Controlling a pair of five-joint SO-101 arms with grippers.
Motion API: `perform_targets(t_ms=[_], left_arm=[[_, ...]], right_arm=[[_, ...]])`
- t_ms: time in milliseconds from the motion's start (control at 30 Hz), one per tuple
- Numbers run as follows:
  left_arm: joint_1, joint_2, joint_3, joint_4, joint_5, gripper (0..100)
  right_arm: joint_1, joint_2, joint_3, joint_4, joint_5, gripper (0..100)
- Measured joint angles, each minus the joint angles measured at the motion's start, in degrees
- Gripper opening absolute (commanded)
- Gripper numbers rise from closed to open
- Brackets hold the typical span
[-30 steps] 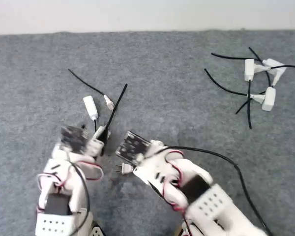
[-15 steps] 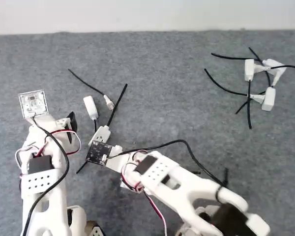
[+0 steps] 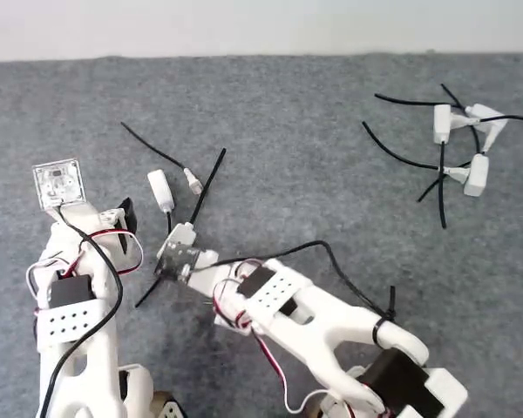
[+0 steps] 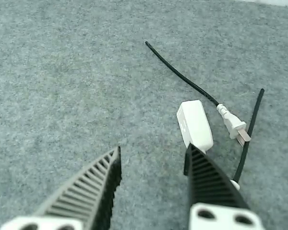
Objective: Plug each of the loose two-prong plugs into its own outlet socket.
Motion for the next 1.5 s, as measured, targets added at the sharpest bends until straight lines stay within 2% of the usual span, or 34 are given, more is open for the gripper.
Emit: perform_targets(t_ms=[100, 500, 800, 967, 1500], left_arm=[[0.00, 0.00, 0.00, 0.00, 0.00, 22], [0.00, 0.00, 0.00, 0.00, 0.00, 22], [0.00, 0.00, 0.00, 0.00, 0.00, 22], [0.00, 0.00, 0.00, 0.00, 0.00, 22], [0.97, 0.00, 0.00, 0.00, 0.00, 22]], right_arm=[[1.14, 0.00, -0.18, 0.00, 0.00, 8.3], [1.49, 4.92, -3.08, 0.35, 0.00, 11.5], [1.23, 11.34, -11.60, 7.65, 0.00, 11.0], [1.23, 14.15, -15.03, 10.73, 0.00, 0.2], [2.11, 15.65, -16.88, 11.34, 2.81, 0.8]])
